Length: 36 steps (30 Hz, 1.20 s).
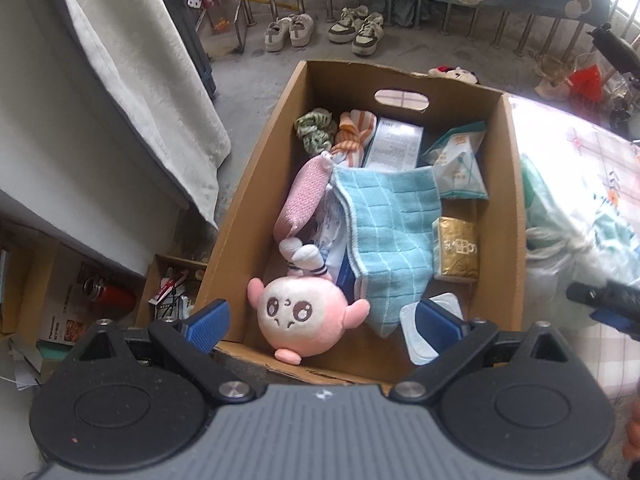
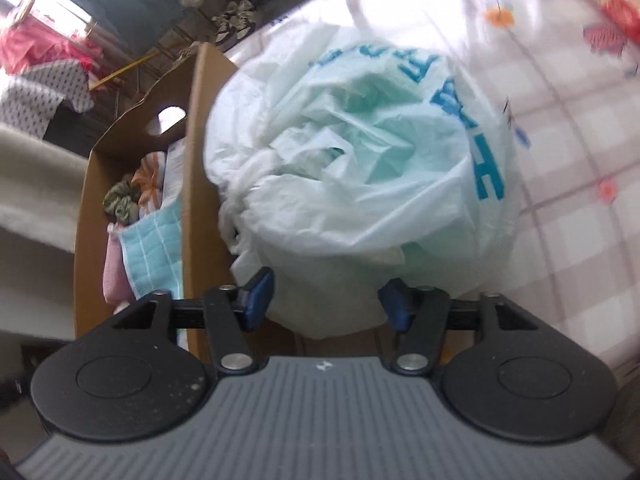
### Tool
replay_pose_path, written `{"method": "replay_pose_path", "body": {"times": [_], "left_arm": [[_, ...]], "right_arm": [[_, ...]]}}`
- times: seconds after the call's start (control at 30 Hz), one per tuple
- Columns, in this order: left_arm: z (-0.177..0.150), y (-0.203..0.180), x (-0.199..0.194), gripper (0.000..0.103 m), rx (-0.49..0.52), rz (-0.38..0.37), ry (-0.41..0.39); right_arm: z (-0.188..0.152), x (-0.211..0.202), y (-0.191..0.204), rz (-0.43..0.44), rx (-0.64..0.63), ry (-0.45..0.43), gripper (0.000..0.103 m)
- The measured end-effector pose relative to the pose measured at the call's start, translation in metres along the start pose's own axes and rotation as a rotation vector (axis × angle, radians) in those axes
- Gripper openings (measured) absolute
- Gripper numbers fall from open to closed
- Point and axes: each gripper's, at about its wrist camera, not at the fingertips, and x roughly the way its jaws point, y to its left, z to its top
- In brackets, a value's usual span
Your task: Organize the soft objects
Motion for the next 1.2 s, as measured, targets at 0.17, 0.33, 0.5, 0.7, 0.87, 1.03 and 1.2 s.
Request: {"method": "replay_pose_path", "body": {"times": [0.17, 0.33, 0.5, 0.7, 0.87, 1.03, 1.2], "left_arm": [[-0.003, -0.005, -0.007, 0.099, 0.035, -0.038, 0.004], [-0.011, -0.021, -0.010, 0.099, 0.129, -0.092, 0.024], [-0.017, -0.039, -0.010, 0.099, 0.212, -0.143, 0.058], [-0.019, -0.049, -0.013, 0.100, 0.275, -0.168, 0.064], [-0.018, -0.047, -0.013, 0.099, 0.281, -0.158, 0.073], [-0.019, -0.042, -0.009, 0.099, 0.276, -0.145, 0.090], [-0.023, -0.036, -0.002, 0.099, 0.259, -0.137, 0.112]], "right_arm": [[-0.016, -0.061, 0.022, -0.083, -0.140, -0.076, 0.091], [-0.038, -0.110, 0.043, -0.188, -0.188, -0.120, 0.102], [-0.050, -0.132, 0.054, -0.215, -0.160, -0.132, 0.102], [-0.064, -0.129, 0.066, -0.252, -0.058, -0.112, 0.102], [-0.073, -0.125, 0.068, -0.253, 0.000, -0.069, 0.102], [-0.074, -0.122, 0.074, -0.279, -0.028, -0.059, 0.102], [-0.075, -0.115, 0.078, -0.291, -0.062, -0.036, 0.102]]}}
